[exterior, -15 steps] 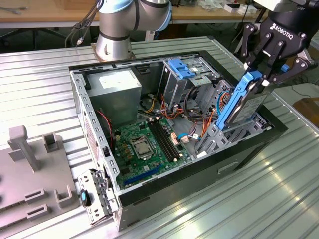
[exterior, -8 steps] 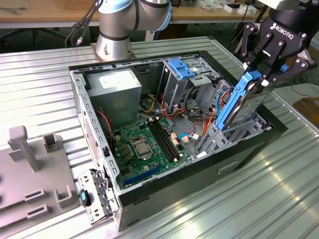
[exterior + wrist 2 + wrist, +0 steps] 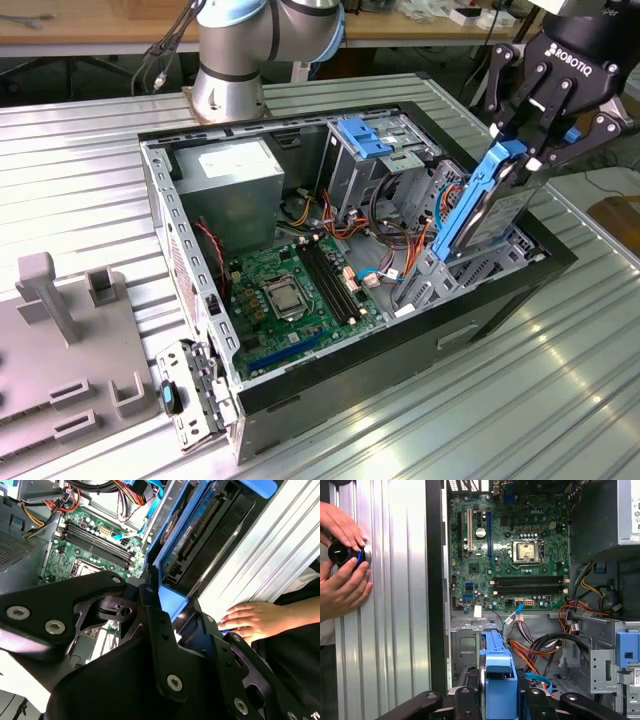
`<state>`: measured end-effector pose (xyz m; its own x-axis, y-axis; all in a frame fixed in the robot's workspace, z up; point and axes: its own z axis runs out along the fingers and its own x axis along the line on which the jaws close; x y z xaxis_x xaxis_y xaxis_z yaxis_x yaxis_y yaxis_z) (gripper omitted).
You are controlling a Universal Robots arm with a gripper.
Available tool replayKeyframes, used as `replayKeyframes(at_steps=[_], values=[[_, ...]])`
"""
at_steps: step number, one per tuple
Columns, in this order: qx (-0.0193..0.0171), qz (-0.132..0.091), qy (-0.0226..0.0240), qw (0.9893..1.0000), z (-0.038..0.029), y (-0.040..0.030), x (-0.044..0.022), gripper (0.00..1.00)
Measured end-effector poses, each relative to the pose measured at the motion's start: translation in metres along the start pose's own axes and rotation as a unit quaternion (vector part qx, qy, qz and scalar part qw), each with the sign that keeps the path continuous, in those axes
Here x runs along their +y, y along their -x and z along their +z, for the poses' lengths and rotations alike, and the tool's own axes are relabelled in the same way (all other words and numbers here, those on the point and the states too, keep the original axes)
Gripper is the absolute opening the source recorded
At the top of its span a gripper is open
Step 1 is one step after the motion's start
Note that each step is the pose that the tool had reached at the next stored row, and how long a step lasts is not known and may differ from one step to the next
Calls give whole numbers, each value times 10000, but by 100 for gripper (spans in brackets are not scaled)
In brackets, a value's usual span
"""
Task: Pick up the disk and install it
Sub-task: 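Insert the disk into the insertion slot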
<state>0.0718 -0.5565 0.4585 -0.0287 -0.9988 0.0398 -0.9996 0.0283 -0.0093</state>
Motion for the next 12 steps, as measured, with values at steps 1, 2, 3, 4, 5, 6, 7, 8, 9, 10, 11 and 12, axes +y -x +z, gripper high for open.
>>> replayKeyframes(at_steps=[1,2,3,4,5,6,7,8,9,10,11,12], values=[[0,0,0,10000,-4,0,-1,37],[-1,0,0,10000,-4,0,-1,37],[0,0,0,10000,-4,0,-2,37],[0,0,1,10000,-4,0,-2,37],[0,0,2,10000,-4,0,-3,37],[0,0,2,10000,-4,0,-4,37],[0,0,2,10000,-4,0,-6,37],[0,0,2,10000,-3,0,-7,37],[-1,0,2,10000,-2,0,-9,37],[-2,0,3,10000,-1,0,-12,37],[-8,-1,3,10000,2,1,-17,37],[-13,0,3,10000,4,1,-19,37]])
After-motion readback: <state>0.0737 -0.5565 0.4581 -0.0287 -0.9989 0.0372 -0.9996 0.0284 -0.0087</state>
